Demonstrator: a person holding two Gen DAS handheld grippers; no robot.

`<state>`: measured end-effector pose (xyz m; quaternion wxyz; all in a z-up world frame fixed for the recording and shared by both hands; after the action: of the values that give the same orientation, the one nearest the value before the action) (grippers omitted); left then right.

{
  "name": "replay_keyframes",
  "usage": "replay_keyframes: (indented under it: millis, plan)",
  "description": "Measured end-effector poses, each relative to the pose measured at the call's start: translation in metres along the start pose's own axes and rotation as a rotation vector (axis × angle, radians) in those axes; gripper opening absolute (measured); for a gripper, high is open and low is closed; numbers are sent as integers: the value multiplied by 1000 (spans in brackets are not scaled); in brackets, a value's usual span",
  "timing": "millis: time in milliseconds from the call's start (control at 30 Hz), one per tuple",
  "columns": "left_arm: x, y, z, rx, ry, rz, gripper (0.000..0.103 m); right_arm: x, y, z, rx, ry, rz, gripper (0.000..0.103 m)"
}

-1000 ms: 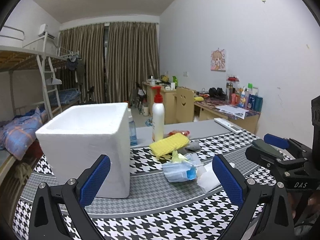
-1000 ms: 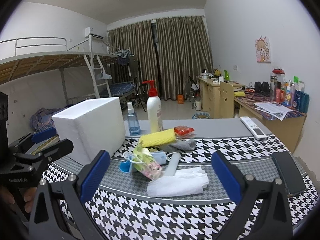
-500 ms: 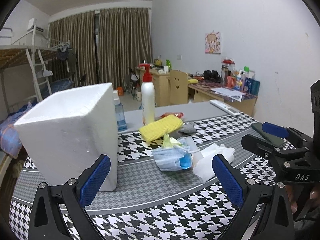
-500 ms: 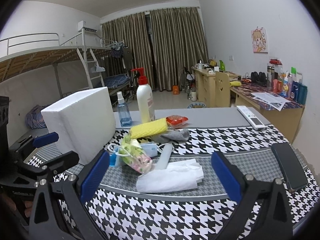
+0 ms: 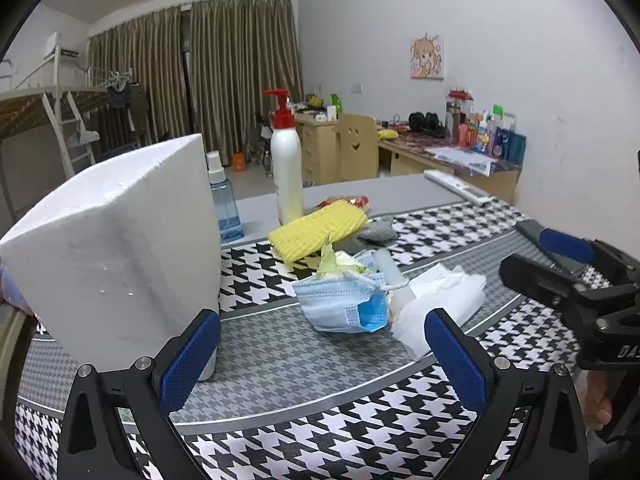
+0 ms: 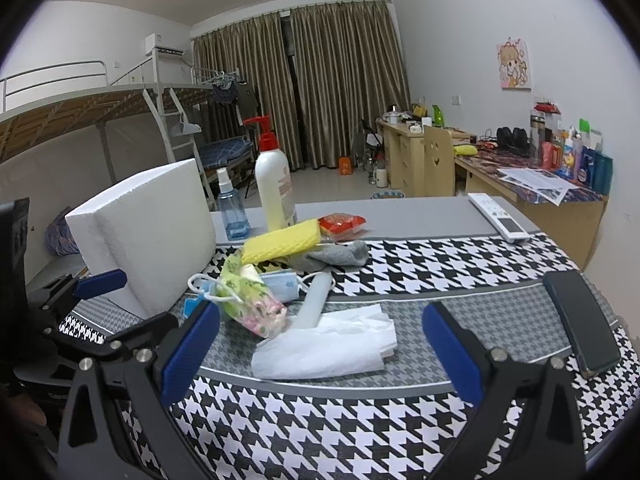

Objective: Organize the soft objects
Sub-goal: 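Close the left tool on the blue face mask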

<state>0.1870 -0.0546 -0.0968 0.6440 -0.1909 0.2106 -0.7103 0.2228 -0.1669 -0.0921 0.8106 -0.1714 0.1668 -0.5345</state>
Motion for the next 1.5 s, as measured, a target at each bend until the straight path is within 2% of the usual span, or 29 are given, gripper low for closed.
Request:
replay_keyframes:
  millis: [433, 600, 667, 1033, 1133, 1233, 1400, 1500]
  plan:
    - [2, 25, -3, -68, -4, 0, 94, 8, 13, -6, -40, 10, -8, 102]
    - [0, 33, -2, -81, 1, 27, 92, 8, 16, -7, -48, 9, -9, 102]
    - [0, 34, -1, -82, 0, 26, 85, 9, 18, -7, -52, 9, -10, 102]
    - [-3, 45, -6, -116, -32, -1, 69, 9, 24, -8, -67, 4, -16, 102]
    - [-4, 47, -6, -120, -42, -20, 60, 8, 24, -8, -72, -1, -19, 102]
    - [-5, 46, -4, -104, -48, -21, 52, 6, 26, -8, -77, -5, -20, 102]
    - [-4, 45, -1, -65, -47, -44, 50, 3, 28, -9, -84, -13, -20, 102]
    - [-4, 45, 3, -45, -51, -60, 45, 1, 30, -9, -91, -19, -15, 102]
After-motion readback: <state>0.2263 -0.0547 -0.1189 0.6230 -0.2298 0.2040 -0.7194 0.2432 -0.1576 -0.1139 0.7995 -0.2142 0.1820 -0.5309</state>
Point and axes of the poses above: each gripper's, at about its wrist camera, not at the fingertips, and y roughly the way its jaws point, x to its right, z to its top, the point moved 7 cm from there along y, roughly the way its jaws point, and after that the axes turned 2 degrees about -y, right-handed, at the moved point
